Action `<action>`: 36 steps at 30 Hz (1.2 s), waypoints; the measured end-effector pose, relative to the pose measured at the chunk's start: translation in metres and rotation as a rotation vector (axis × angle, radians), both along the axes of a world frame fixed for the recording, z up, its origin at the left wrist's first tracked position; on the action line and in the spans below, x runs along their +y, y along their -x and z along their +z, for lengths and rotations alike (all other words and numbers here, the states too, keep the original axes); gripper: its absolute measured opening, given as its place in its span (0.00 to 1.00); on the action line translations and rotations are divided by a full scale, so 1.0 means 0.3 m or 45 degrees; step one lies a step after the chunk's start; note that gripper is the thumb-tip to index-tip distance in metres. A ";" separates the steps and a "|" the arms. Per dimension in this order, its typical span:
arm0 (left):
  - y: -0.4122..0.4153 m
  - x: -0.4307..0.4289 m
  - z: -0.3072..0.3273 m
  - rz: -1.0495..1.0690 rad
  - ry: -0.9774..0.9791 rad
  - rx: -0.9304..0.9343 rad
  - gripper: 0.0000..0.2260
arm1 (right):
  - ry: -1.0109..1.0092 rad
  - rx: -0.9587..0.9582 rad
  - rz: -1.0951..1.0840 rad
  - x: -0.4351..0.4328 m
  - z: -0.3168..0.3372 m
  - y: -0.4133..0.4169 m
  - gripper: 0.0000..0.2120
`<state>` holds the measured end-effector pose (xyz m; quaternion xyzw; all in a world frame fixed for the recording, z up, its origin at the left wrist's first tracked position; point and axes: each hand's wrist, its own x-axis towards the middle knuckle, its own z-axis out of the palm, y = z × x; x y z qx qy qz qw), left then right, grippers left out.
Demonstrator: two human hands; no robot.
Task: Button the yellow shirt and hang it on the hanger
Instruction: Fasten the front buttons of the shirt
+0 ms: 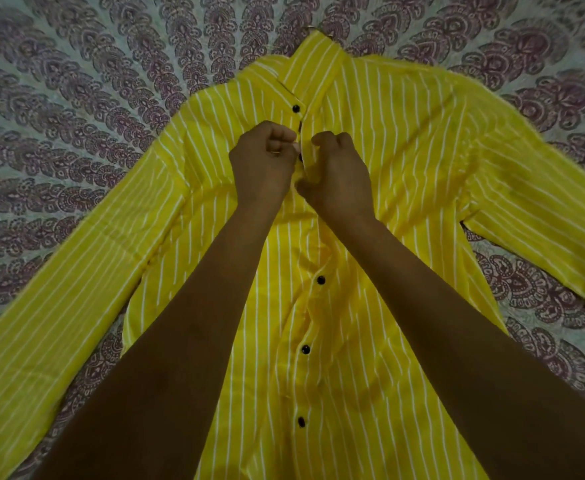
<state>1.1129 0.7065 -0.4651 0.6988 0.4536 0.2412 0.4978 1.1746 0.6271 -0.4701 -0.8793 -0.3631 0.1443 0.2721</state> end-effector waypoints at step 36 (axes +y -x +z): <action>-0.103 -0.096 -0.148 0.374 -0.167 0.429 0.10 | -0.447 0.416 -0.478 -0.008 -0.078 -0.078 0.13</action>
